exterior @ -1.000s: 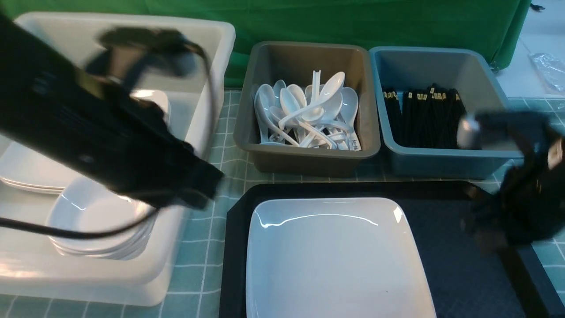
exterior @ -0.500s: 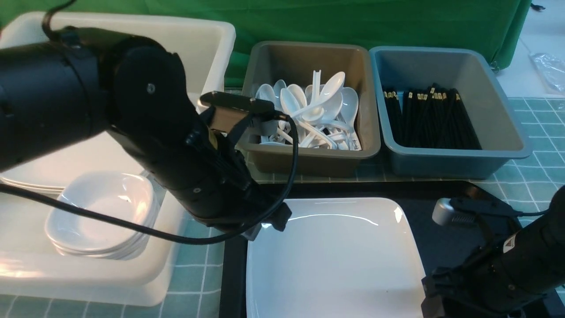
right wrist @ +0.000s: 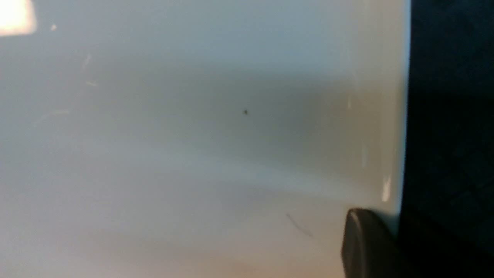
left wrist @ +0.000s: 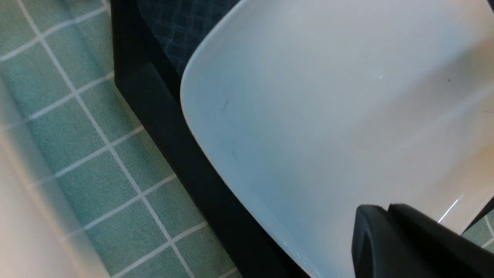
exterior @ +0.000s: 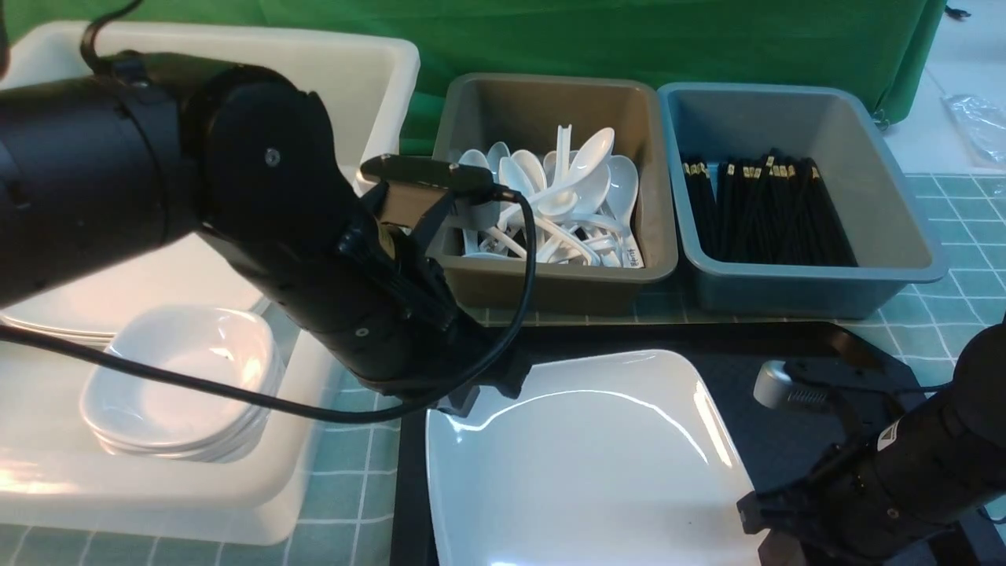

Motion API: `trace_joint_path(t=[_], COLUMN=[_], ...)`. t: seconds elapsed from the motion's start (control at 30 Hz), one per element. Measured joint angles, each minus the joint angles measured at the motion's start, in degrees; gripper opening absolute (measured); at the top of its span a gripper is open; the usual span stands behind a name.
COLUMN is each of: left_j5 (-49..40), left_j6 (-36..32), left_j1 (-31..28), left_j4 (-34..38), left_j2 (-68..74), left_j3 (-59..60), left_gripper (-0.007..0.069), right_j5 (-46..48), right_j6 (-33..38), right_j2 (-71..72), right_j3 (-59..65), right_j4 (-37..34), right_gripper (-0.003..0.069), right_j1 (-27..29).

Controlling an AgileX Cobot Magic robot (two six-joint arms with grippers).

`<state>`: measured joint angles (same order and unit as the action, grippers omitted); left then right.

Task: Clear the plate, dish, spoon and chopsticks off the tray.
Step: Use the right arm to move the plate from left to right

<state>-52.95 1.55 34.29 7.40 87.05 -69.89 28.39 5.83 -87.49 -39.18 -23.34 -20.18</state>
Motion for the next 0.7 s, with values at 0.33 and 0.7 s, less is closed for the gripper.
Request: trace_joint_path(t=[0.33,0.7], left_j5=[-0.9,2.4], left_j6=[0.1,-3.4], left_j1=[0.0,0.0], left_j4=[0.2,5.0], left_j2=[0.0,1.9], left_j3=[0.0,0.0], left_gripper=[0.0008,0.0008], right_j5=[1.4,10.8], right_j6=[0.9,1.0], right_j2=[2.1,5.5], right_j3=[0.1,0.1], right_j4=[3.0,10.9], right_gripper=[0.0086,0.0219], right_j1=[7.9,15.8])
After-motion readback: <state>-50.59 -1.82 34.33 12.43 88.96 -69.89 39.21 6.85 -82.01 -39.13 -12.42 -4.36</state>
